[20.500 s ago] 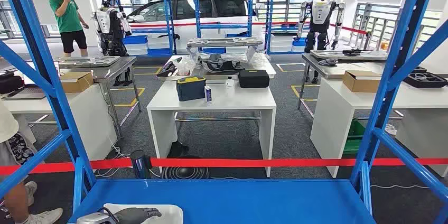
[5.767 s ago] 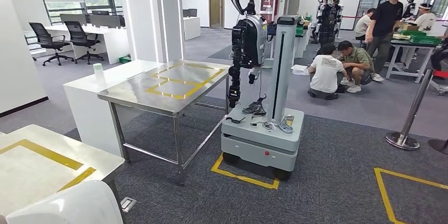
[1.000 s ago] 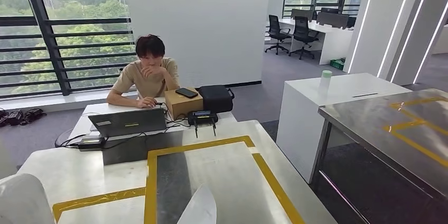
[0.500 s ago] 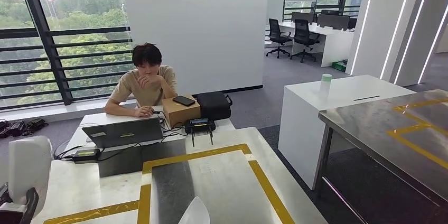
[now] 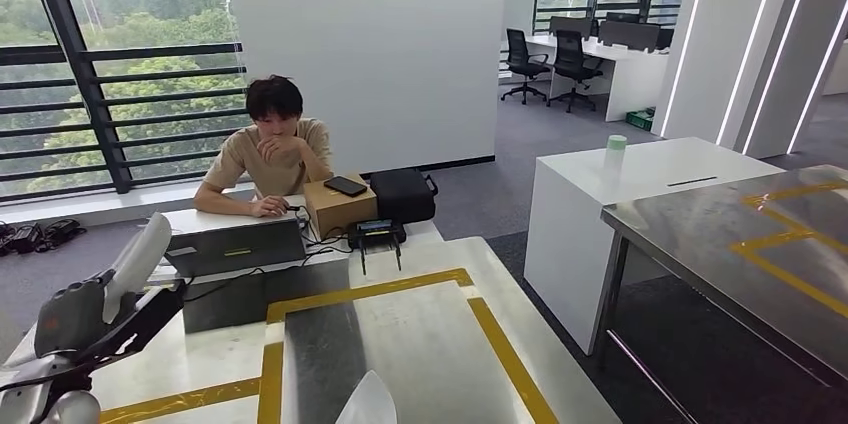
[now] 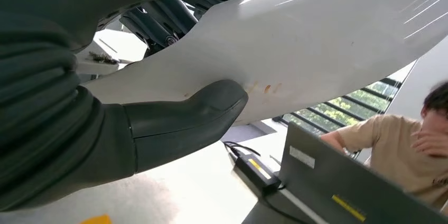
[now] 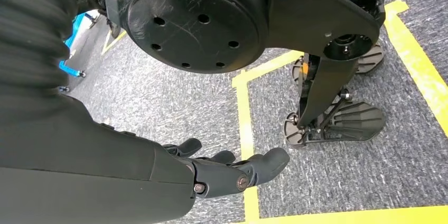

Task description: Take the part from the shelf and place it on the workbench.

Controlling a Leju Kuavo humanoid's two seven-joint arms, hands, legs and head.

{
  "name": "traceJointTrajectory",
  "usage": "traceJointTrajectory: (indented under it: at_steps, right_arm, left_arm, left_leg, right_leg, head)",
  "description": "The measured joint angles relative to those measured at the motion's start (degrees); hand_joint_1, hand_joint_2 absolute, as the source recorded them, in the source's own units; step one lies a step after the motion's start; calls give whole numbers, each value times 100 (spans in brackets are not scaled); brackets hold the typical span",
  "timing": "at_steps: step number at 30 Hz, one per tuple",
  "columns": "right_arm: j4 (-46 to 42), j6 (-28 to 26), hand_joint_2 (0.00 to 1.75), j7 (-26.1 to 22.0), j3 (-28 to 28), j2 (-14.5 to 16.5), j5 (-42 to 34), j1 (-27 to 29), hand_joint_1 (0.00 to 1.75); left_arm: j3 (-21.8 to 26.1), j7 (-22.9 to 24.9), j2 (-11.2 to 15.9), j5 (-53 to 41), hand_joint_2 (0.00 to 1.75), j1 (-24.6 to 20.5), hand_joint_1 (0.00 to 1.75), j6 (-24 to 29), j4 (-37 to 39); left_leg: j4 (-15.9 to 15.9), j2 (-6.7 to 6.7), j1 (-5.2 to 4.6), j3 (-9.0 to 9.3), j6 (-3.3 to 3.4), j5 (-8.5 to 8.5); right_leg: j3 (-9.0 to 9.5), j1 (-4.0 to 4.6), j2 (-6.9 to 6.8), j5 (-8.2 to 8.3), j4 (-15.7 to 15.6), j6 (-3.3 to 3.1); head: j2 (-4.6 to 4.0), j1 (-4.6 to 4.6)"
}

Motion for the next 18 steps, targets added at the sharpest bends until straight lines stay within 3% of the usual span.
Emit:
traceJointTrajectory:
  at_steps: [4,8,12,16,18]
  right_arm:
    - [0,0,175,9,1,-9,42,-9,0]
    - [1,0,0,42,8,-13,131,-4,0]
    - [4,0,0,48,20,-13,168,24,0]
    - [4,0,0,38,38,-13,173,25,0]
    - [4,0,0,35,39,-14,171,25,0]
  left_arm:
    - [-543,-46,-305,-871,175,55,175,-148,201]
    - [-1285,-50,-487,-1535,175,316,0,-265,325]
    - [-1558,139,-541,-1518,175,476,0,-366,405]
    - [-1580,250,-445,-1345,0,506,0,-540,459]
    - [-1580,303,-378,-1300,0,506,0,-647,474]
  left_leg:
    - [-5,-32,0,12,8,-5]
    - [-9,-18,-9,31,26,-17]
    - [-9,3,-17,34,34,-23]
    - [-10,-5,-17,35,35,-23]
    - [-12,-6,-16,36,35,-23]
  right_leg:
    - [43,-1,-29,-7,-26,10]
    - [62,-12,-18,-7,-38,19]
    - [61,-15,-2,-5,-43,24]
    - [64,-14,-14,-6,-43,24]
    - [64,-13,-14,-6,-43,24]
  head:
    - [0,0]
    - [0,0]
    - [0,0]
    - [0,0]
    - [0,0]
